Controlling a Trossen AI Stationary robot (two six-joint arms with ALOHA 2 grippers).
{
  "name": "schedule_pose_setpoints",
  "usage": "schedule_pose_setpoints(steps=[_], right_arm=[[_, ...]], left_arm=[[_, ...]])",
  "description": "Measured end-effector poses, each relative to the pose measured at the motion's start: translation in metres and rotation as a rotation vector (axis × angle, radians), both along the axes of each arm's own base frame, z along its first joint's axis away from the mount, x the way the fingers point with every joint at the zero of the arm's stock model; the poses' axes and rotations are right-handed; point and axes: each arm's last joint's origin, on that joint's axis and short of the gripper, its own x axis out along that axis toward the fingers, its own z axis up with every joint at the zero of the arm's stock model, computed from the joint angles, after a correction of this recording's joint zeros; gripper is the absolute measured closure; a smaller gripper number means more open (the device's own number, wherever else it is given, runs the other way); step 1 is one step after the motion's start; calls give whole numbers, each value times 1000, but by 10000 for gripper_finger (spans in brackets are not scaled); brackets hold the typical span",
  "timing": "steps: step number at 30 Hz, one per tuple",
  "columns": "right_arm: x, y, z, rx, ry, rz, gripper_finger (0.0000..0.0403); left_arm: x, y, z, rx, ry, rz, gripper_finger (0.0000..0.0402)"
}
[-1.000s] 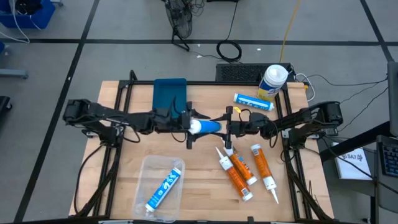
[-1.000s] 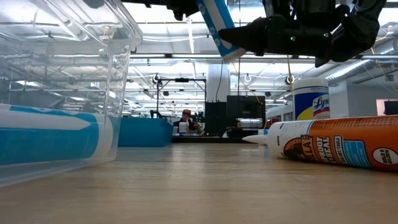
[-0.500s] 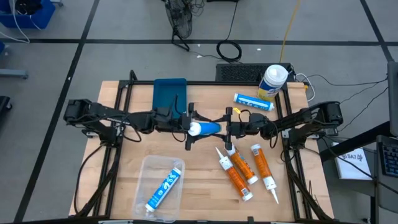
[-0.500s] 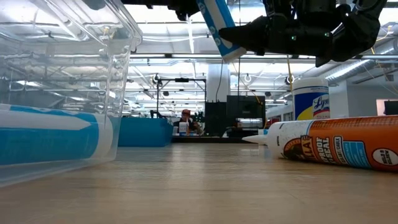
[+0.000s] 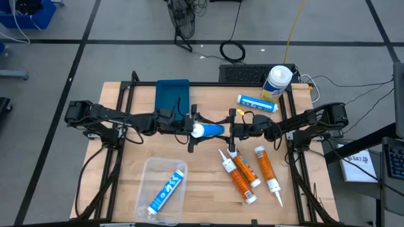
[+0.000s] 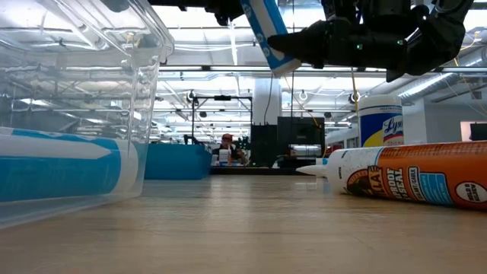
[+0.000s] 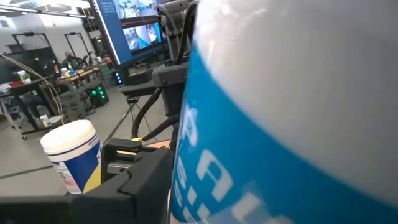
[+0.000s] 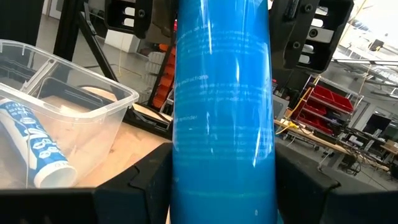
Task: Pick & place silicon tubes, Sealant and Lysol wipes
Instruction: Put the bottom blue sealant into the transparent bin
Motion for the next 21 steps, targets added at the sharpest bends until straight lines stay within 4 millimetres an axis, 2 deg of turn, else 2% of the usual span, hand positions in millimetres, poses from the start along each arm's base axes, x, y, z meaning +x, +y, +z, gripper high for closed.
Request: schedule_pose_setpoints(steps=[21], right_arm=[[0,0,-1,2,10,-14,194]], left_arm=[[0,0,-1,2,15,0,142]])
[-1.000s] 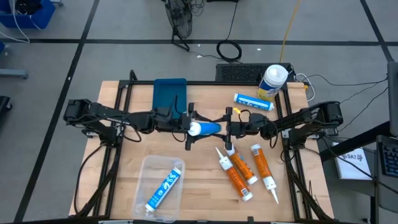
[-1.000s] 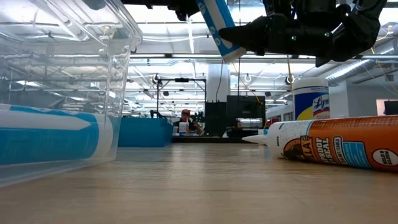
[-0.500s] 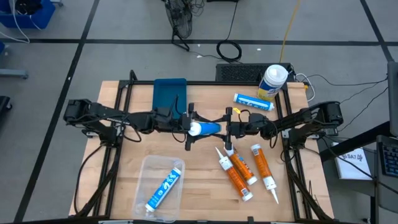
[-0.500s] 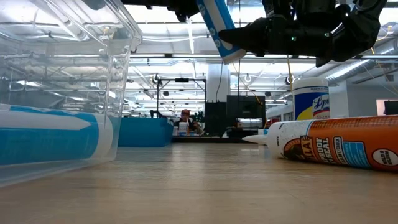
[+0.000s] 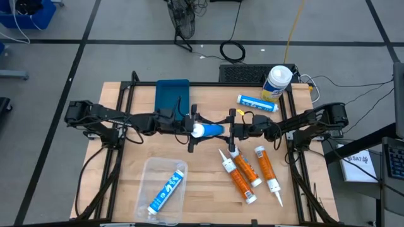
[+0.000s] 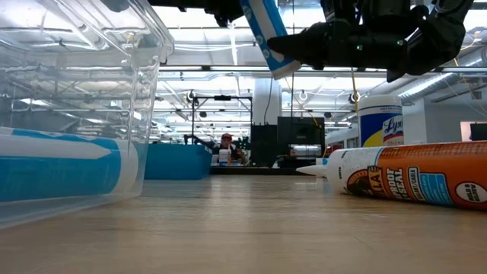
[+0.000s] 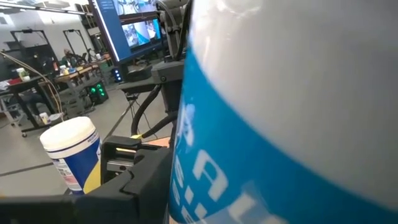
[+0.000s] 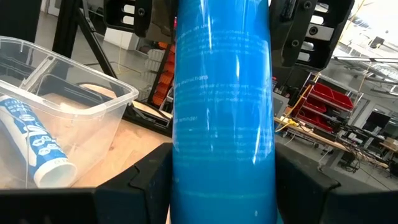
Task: Pick & place silicon tubes, Sealant and Lysol wipes
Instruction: Put the bottom blue sealant into the transparent bin
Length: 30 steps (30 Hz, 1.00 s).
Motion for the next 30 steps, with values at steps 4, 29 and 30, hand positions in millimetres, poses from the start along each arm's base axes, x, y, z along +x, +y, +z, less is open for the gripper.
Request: schedule_pose_setpoints(steps=[4,29,30], right_arm=[[0,-1,-1,1,8,-32,194],[0,-1,-1,17,8,-36,131],[0,-1,-1,25,9,-35,127]], left_arm=[[0,1,0,-1,0,6,136],[-20,-24,7,241,112,193,187],[-25,-27,12,246,115,217,187]])
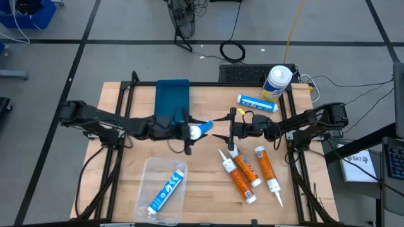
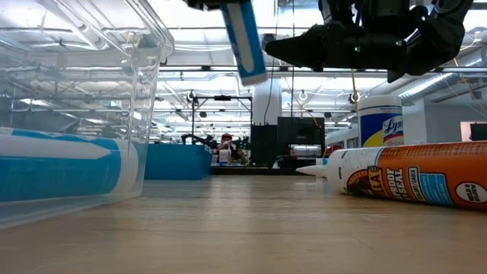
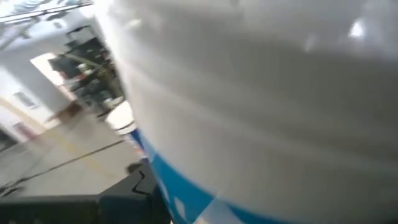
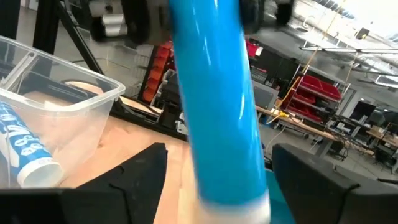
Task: Pick & place silicon tubes, Sealant and Lysol wipes
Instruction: Put the bottom blue sealant into the transparent bin
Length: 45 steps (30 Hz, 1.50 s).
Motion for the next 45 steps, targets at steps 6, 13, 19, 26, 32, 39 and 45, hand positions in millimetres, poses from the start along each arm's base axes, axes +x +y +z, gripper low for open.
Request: schedule_pose_setpoints(steps=[6,13,19,26,32,39,45], right_arm=[[0,-1,1,21,-7,-26,120],[0,-4,0,28,-4,-61,132],[0,-4,0,30,-5,-58,141],[0,-4,0,38,-4,-57,145],[0,-4,0,38,-6,-58,145],[-1,-8,1,38,-8,-72,145],[-1,-10,1,62,-13,-77,145]], left_arm=[[-36,-28,16,-68,70,-41,187],[-90,-65,38,-290,84,-194,187],[-127,-89,37,-521,217,-300,187],[-132,-114,15,-649,392,-277,187],[-109,-138,-20,-700,527,-225,187],[-86,-153,-45,-773,536,-176,180],[-81,-157,-49,-784,530,-183,182]])
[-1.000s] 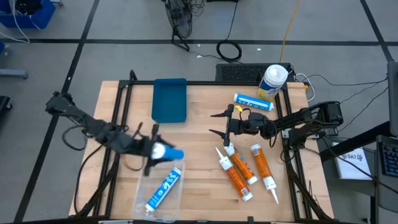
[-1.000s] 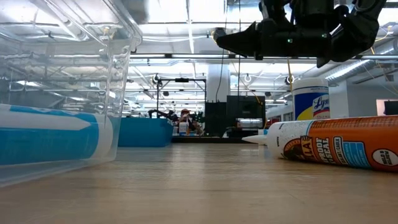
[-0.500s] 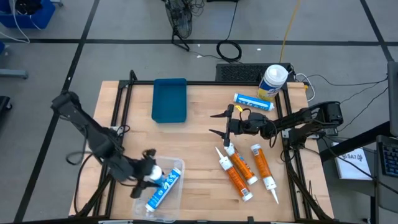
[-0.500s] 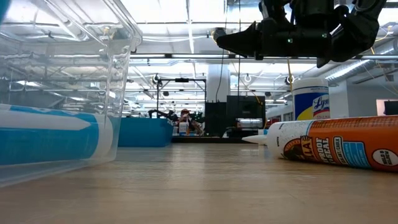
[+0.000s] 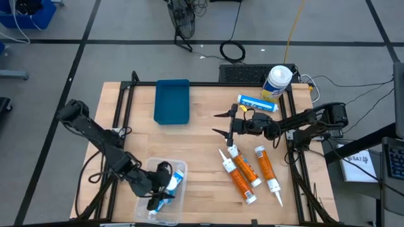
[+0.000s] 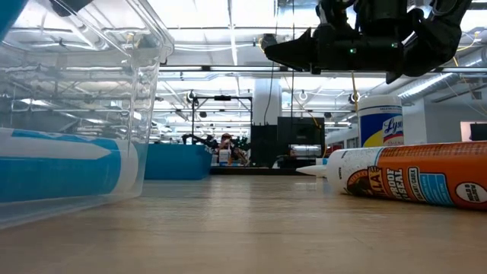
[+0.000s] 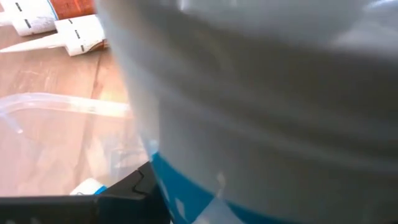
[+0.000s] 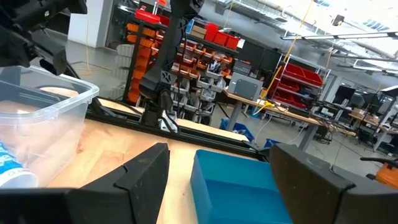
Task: Pick & place silicon tubes, Sealant and Lysol wipes
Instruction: Put the bottom blue sealant into the transparent bin
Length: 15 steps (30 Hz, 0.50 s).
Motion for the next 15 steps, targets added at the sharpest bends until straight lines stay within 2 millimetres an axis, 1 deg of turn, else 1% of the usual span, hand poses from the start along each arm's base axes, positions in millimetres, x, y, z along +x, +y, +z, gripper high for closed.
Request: schedule_pose_setpoints(steps=[8,15], right_arm=[[0,0,-1,6,10,1,145],[0,0,-1,6,10,1,145]], left_arm=[[0,0,1,27,-13,-38,143],[-4,1,8,4,-23,-72,123]])
